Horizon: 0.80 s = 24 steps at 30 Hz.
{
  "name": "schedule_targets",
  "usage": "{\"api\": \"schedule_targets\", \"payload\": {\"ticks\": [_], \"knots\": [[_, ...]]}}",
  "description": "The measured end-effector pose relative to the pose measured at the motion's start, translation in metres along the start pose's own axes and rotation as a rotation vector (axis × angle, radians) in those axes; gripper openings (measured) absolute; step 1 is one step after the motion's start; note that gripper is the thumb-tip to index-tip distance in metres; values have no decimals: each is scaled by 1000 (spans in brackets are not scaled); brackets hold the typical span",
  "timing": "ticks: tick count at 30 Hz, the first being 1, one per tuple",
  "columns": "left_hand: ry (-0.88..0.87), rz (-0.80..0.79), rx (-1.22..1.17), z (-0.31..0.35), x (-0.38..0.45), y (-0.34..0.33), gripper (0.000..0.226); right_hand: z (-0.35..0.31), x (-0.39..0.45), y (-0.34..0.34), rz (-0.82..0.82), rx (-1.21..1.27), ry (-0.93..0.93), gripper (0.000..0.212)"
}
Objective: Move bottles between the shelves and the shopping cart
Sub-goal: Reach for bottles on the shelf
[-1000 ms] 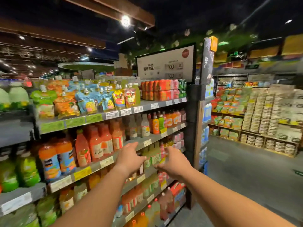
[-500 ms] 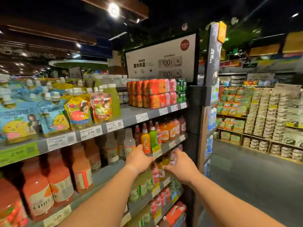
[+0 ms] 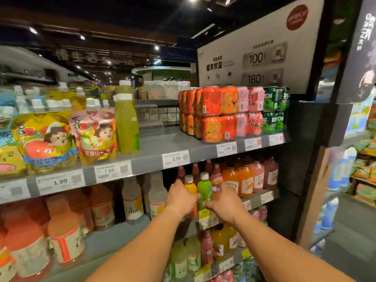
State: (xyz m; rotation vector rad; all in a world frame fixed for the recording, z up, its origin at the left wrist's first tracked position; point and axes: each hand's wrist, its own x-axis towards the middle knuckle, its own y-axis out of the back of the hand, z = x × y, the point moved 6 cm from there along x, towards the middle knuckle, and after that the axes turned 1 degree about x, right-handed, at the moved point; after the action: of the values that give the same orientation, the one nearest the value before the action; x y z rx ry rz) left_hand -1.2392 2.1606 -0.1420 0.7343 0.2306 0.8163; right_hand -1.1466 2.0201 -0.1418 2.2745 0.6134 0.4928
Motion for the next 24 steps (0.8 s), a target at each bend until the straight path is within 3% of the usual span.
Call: {"api": "schedule_targets", "payload": {"ticks": [10,14,19,24], "knots": [[149,32,94,-19,41,-23,56,24,61,-32,-91,18,33,73],[151,23,66,-26,48,-29,47,22,75,-45,-119,31,39,87],[112,31,21,-25,52,-40,35,26,88,-52,-81,-4,43,89],[29,58,1,-18,47,-42,45,26,84,-45,-24,82,138,49]]}}
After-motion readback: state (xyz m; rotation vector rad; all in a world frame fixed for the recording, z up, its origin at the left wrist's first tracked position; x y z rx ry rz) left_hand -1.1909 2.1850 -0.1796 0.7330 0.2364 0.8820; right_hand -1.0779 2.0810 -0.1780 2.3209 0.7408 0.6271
